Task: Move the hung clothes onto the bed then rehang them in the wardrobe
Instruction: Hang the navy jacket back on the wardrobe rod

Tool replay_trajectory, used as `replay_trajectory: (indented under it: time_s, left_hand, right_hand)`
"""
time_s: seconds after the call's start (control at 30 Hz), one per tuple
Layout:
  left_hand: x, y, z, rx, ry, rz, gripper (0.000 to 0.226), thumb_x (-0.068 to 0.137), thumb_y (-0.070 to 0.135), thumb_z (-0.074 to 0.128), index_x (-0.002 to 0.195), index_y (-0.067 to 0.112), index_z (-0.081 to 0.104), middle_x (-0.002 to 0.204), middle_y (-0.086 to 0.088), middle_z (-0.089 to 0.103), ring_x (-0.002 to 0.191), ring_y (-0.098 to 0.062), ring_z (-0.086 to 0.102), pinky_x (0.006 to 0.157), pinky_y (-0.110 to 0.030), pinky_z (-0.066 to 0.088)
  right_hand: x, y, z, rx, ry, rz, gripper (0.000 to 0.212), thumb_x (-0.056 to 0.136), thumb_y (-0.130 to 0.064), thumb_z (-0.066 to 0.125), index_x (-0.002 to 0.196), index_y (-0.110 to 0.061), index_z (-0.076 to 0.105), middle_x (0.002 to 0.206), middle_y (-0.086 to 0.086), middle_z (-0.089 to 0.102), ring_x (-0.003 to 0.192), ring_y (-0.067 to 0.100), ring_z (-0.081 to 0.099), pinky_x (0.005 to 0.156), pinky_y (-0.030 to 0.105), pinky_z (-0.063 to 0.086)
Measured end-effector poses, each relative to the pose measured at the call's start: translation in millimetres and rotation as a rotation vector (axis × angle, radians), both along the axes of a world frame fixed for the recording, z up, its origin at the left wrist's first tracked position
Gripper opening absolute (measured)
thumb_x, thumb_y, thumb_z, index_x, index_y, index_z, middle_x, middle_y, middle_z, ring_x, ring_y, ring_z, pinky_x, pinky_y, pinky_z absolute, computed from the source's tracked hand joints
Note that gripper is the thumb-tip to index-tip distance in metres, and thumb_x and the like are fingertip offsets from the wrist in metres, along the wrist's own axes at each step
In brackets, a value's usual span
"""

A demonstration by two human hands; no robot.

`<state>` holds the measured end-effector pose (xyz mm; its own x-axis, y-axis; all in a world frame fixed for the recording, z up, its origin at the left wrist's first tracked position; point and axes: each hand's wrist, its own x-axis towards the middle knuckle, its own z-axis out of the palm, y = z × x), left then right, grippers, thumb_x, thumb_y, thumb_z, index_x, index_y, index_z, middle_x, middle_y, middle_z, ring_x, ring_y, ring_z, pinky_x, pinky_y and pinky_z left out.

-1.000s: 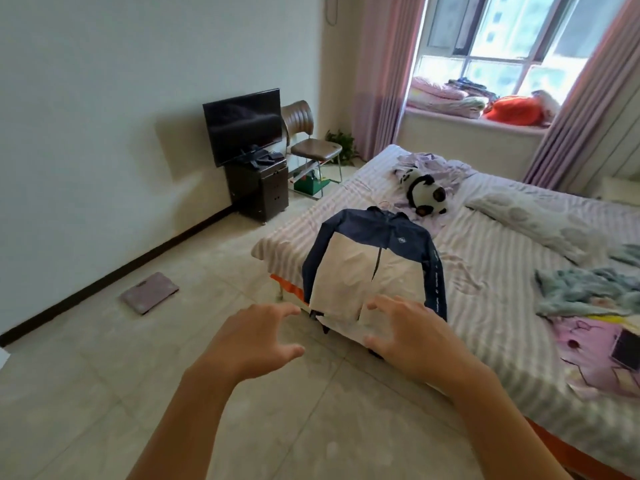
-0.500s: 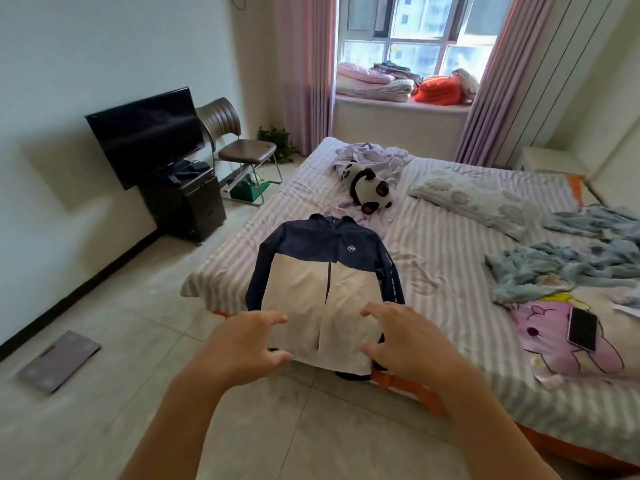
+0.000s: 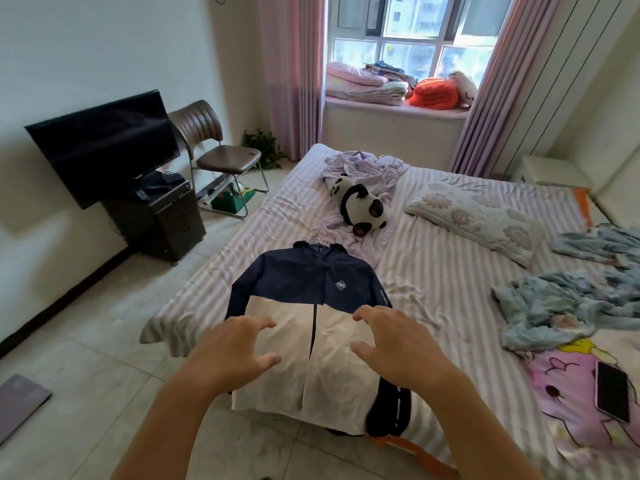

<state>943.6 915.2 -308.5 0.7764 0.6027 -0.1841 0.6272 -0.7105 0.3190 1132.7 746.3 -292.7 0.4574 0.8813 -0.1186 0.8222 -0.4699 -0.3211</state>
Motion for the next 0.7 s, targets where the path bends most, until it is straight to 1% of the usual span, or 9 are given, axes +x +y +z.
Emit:
replay_trajectory:
  time_s: [0.1,0.17,0.27,0.33,0.47,0.57,0.7]
  left_hand:
    - [28.8,42.3,-7.7,-0.016,-0.002,-0.024,0.064,0.085,0.055,0.065,0.142,0.034,0.045,0.141,0.013,0.053,0.127,-0.008,0.05,0.1,-0.028,0.042]
    - [47.5,74.1,-12.7,-0.032,-0.02,-0.042,0.061,0.086,0.054,0.065,0.14,0.033,0.047,0.139,0.014,0.053,0.126,-0.007,0.051,0.099,-0.027,0.043]
    - [75.9,125.0,-16.1,-0.046,-0.029,-0.064,0.06,0.086,0.053,0.065,0.139,0.032,0.049,0.137,0.015,0.056,0.125,-0.007,0.052,0.101,-0.029,0.045]
    - [94.8,157.5,-15.6,-0.055,-0.034,-0.077,0.059,0.087,0.052,0.064,0.14,0.03,0.048,0.136,0.013,0.057,0.123,-0.008,0.053,0.1,-0.03,0.046]
    - [132.9,214.0,-14.8,-0.038,-0.037,-0.098,0.055,0.091,0.049,0.06,0.141,0.029,0.048,0.134,0.01,0.058,0.119,-0.01,0.056,0.096,-0.031,0.047]
    - [160.0,246.1,-20.6,-0.037,-0.024,-0.091,0.052,0.094,0.046,0.057,0.141,0.027,0.048,0.135,0.008,0.058,0.121,-0.013,0.055,0.097,-0.033,0.047]
    - [196.3,281.2,-38.1,-0.053,0.001,-0.1,0.05,0.096,0.044,0.055,0.141,0.026,0.048,0.137,0.007,0.057,0.124,-0.013,0.054,0.097,-0.031,0.046]
  right_hand:
    - [23.7,41.0,-5.8,0.0,0.0,-0.018,0.045,0.096,-0.042,0.054,0.138,-0.028,0.047,0.131,-0.009,0.056,0.122,0.012,0.051,0.095,0.029,0.043]
    - [39.1,69.1,-9.6,-0.008,-0.007,-0.038,0.042,0.096,-0.041,0.053,0.136,-0.027,0.048,0.127,-0.009,0.057,0.119,0.013,0.052,0.094,0.029,0.043]
    - [63.5,111.9,-12.4,-0.015,-0.037,-0.081,0.039,0.097,-0.04,0.052,0.134,-0.027,0.05,0.123,-0.009,0.059,0.113,0.013,0.054,0.092,0.028,0.043]
    - [78.1,140.5,-13.0,-0.02,-0.037,-0.103,0.038,0.097,-0.039,0.053,0.133,-0.027,0.051,0.121,-0.008,0.06,0.111,0.012,0.055,0.091,0.027,0.044]
    - [105.8,192.3,-14.7,-0.011,-0.034,-0.137,0.035,0.097,-0.038,0.053,0.131,-0.028,0.052,0.124,-0.01,0.059,0.114,0.011,0.054,0.088,0.026,0.043]
    - [129.0,222.9,-20.6,-0.018,-0.036,-0.155,0.034,0.098,-0.037,0.053,0.131,-0.027,0.053,0.124,-0.01,0.06,0.114,0.011,0.054,0.088,0.026,0.043]
    - [166.5,258.6,-33.8,-0.04,-0.047,-0.173,0.032,0.098,-0.035,0.052,0.128,-0.026,0.054,0.121,-0.007,0.061,0.112,0.013,0.056,0.09,0.028,0.045]
